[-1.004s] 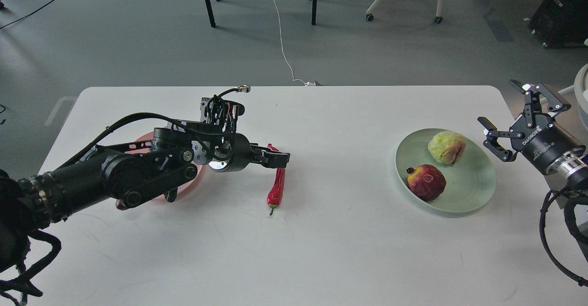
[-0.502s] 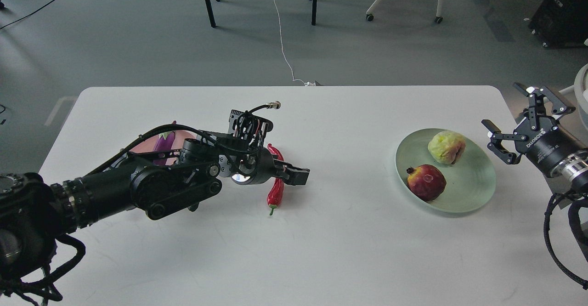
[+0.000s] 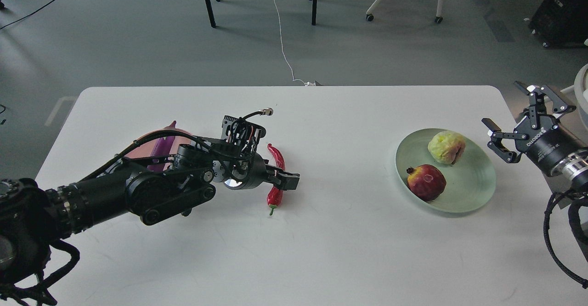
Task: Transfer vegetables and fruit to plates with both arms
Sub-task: 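Close the left gripper on the red chili pepper, then carry the chili onto the pink plate and release it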
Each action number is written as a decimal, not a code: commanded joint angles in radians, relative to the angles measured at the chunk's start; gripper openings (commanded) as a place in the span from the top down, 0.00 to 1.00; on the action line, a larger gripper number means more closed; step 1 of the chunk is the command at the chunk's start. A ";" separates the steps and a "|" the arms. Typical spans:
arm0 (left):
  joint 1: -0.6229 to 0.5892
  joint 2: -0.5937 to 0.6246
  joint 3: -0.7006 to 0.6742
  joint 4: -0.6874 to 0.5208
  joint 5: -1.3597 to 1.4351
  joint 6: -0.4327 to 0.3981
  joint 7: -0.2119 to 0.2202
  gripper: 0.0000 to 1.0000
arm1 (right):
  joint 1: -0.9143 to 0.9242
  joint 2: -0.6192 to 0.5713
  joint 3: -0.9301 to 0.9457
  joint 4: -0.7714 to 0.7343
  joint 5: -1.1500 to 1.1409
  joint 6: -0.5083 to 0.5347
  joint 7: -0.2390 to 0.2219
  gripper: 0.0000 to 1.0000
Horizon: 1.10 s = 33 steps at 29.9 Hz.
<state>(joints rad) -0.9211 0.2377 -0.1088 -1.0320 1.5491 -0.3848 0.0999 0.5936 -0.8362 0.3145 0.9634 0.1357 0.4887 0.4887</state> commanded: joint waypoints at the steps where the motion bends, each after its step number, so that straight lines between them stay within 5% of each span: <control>1: 0.011 0.002 0.000 0.000 0.003 -0.002 0.003 0.07 | 0.000 -0.006 0.000 0.000 0.001 0.000 0.000 0.02; 5: 0.016 0.005 0.000 0.000 0.003 -0.005 0.003 0.26 | -0.002 -0.006 0.000 0.000 -0.001 0.000 0.000 0.02; 9: 0.018 0.008 0.000 -0.002 0.000 -0.005 0.003 0.60 | -0.005 -0.006 0.000 0.000 -0.001 0.000 0.000 0.02; 16: 0.019 0.014 -0.003 -0.013 -0.017 -0.006 0.035 0.89 | -0.011 -0.006 0.000 0.002 -0.001 0.000 0.000 0.02; 24: 0.002 0.078 -0.052 -0.080 -0.072 -0.006 0.037 0.91 | -0.011 -0.006 0.000 0.000 -0.001 0.000 0.000 0.02; 33: -0.007 0.425 -0.057 -0.232 -0.084 -0.006 0.005 0.90 | -0.011 0.002 0.006 0.000 -0.001 0.000 0.000 0.02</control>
<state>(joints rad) -0.9418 0.5599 -0.1768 -1.2410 1.4647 -0.3907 0.1184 0.5828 -0.8372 0.3196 0.9638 0.1349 0.4887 0.4887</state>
